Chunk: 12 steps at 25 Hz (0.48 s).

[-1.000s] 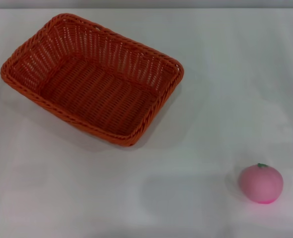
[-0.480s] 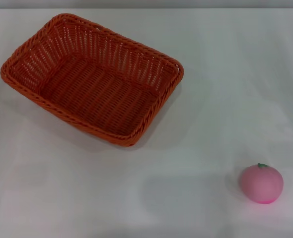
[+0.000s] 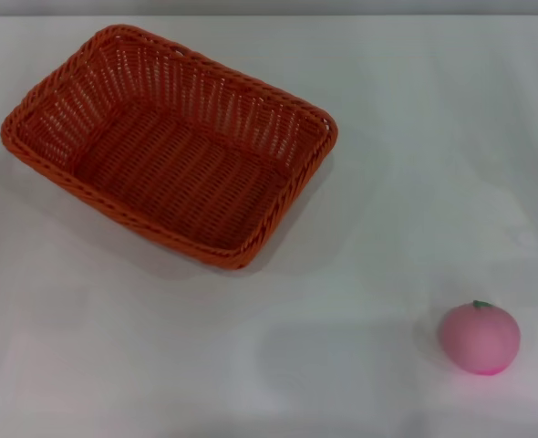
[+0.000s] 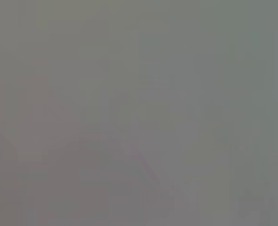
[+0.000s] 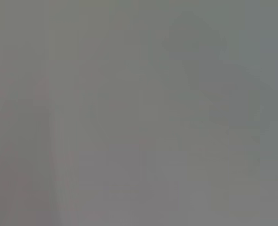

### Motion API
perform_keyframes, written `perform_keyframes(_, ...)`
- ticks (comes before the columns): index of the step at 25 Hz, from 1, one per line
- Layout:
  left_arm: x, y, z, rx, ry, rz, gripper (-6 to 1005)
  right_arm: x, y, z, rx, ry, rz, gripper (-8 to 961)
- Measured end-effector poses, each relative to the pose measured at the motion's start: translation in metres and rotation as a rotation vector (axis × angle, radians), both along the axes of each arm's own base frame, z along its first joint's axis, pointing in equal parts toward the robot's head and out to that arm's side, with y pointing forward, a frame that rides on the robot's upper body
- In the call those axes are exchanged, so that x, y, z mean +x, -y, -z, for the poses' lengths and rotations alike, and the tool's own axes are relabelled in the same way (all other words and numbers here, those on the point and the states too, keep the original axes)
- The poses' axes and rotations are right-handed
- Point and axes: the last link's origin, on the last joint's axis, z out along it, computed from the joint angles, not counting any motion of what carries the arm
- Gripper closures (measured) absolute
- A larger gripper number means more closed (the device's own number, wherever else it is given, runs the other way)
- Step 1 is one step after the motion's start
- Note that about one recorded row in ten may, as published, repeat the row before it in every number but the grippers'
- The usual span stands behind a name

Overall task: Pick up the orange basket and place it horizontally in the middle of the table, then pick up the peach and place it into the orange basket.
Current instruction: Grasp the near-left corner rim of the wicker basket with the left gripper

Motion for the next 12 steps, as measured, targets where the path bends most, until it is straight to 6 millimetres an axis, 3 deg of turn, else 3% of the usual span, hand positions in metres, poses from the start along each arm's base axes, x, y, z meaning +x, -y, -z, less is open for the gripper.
perform_keyframes(10,0.015,-0.038,-0.030,-0.340,0.018,-0.055,123,-0.005,-0.008,0.001,-0.002,0.009,-0.018,111)
perform_keyframes(12,0.038,-0.060,-0.047,-0.541,-0.004,-0.109,123,-0.005,-0.008,0.001,-0.003,0.010,-0.018,111)
